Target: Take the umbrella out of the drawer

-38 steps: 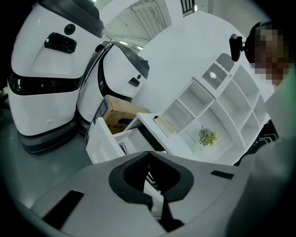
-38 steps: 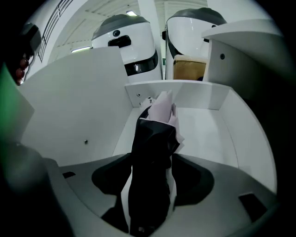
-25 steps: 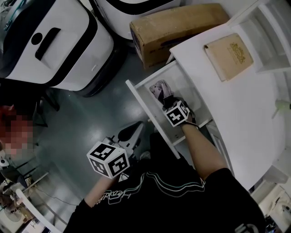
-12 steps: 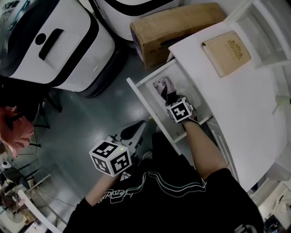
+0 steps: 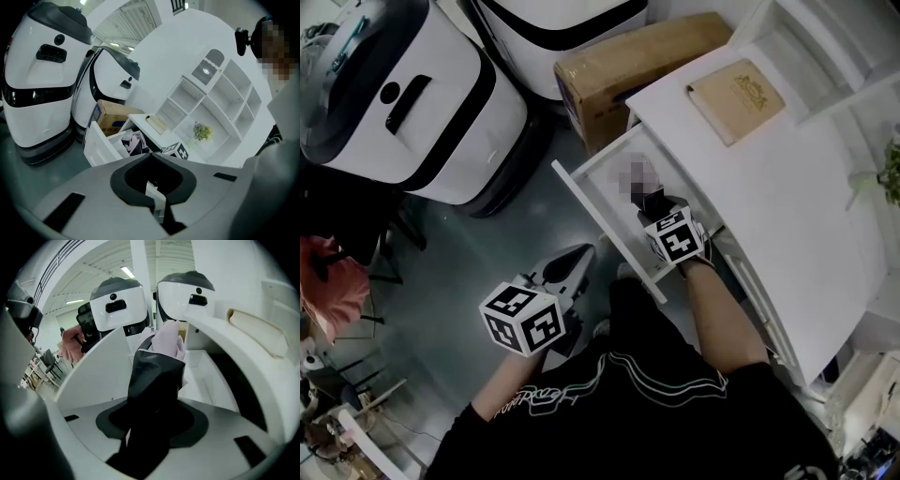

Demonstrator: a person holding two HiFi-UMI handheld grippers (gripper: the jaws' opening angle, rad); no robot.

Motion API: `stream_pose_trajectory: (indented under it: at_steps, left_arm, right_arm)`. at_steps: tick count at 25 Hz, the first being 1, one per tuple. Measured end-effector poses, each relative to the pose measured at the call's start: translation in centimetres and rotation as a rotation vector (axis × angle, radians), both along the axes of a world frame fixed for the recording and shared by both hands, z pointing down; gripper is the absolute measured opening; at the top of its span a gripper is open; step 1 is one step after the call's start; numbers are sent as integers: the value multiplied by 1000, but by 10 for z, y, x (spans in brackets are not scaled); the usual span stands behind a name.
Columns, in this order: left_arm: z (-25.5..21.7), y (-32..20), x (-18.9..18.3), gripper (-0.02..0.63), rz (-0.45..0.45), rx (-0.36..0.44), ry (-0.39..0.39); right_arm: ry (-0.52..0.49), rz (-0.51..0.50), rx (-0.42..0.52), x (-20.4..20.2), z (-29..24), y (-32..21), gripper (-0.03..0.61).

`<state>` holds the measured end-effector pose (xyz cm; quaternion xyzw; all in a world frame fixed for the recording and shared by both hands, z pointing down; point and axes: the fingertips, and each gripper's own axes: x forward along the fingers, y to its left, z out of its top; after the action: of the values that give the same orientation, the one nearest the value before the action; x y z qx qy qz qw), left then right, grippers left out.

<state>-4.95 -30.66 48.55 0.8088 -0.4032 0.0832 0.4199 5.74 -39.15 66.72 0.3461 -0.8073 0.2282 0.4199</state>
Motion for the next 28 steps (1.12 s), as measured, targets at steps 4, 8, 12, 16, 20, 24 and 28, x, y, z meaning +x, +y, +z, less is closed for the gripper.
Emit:
stream_pose_trajectory:
  at_steps: [4,8,12,16,20,24,28]
  left_arm:
    - [-15,18,8,20,42,26,5]
    - [-34,40,10,20,70,56,18]
    - [-55,60,12,20,98,103,41]
    - [-78,79,14,20,115,149,55]
    - [-106,99,16,20,141,207,54]
    - [-128,121,17,20,163,240,48]
    - [-145,134,24,20,193,284,48]
  right_arm:
    - [-28,-10,82,3,-49,21,213]
    - [-45,-12,155,4,-102,50,213]
    - [-64,-9,231,6,-151,80,213]
    - [-111,13,290,9,-196,114,213]
    - [-178,34,342,9,-235,151,213]
    - [-254,66,374,8,-262,188,213]
    - [-330,108,398,16,-279,214,213]
